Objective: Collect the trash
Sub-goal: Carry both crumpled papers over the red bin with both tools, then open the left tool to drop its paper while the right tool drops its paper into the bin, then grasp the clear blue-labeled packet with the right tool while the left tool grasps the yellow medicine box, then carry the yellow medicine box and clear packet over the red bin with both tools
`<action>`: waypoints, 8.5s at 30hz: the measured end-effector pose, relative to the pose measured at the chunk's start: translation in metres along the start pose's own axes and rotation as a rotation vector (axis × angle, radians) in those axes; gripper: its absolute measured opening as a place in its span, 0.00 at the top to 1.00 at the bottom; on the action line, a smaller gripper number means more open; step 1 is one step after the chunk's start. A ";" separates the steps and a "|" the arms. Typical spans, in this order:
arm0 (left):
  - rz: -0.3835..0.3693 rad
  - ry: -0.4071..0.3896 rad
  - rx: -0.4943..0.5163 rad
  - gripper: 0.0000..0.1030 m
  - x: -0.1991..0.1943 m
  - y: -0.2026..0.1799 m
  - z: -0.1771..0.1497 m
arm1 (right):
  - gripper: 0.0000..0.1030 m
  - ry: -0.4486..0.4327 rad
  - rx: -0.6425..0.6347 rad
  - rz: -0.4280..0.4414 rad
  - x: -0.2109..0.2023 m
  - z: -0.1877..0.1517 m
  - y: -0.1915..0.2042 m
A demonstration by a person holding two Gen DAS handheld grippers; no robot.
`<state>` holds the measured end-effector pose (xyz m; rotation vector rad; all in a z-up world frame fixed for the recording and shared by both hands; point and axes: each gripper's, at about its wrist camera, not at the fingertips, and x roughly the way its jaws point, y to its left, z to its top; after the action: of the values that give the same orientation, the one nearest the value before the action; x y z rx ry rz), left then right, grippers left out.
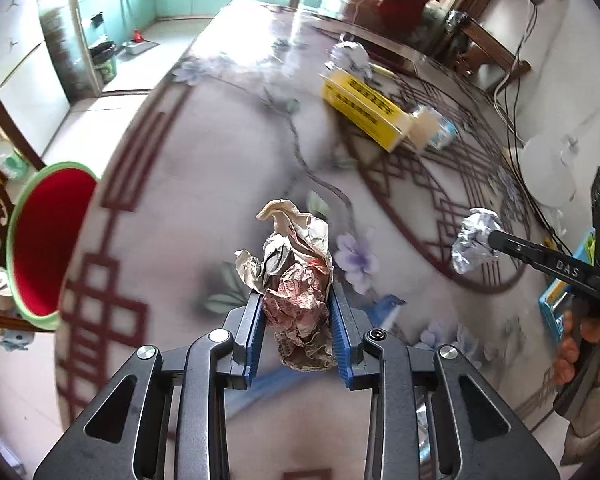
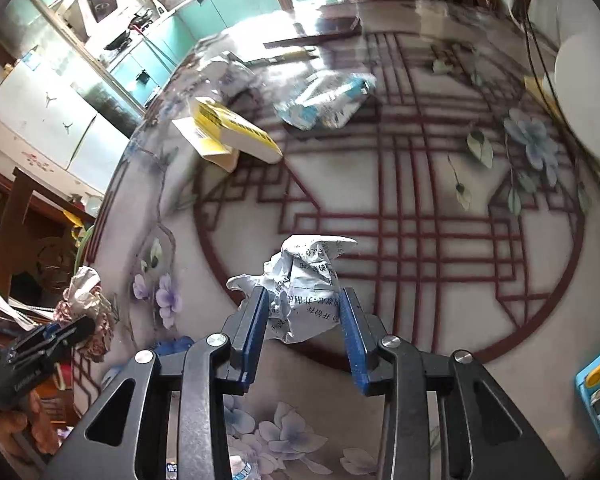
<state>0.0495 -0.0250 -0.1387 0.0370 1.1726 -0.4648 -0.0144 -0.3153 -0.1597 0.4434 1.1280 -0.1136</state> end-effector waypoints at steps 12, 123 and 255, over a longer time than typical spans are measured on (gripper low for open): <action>0.039 -0.044 0.013 0.71 -0.013 0.028 0.010 | 0.67 -0.085 -0.039 0.000 -0.025 0.017 0.045; 0.283 -0.034 -0.383 0.34 -0.018 0.309 0.009 | 0.55 0.050 -0.563 0.259 0.100 0.006 0.422; 0.023 0.004 -0.093 0.62 0.108 -0.065 0.129 | 0.94 -0.076 0.023 -0.038 -0.021 -0.034 -0.017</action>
<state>0.1717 -0.1537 -0.1702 -0.0291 1.1955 -0.3894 -0.0574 -0.3197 -0.1581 0.4349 1.0618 -0.1749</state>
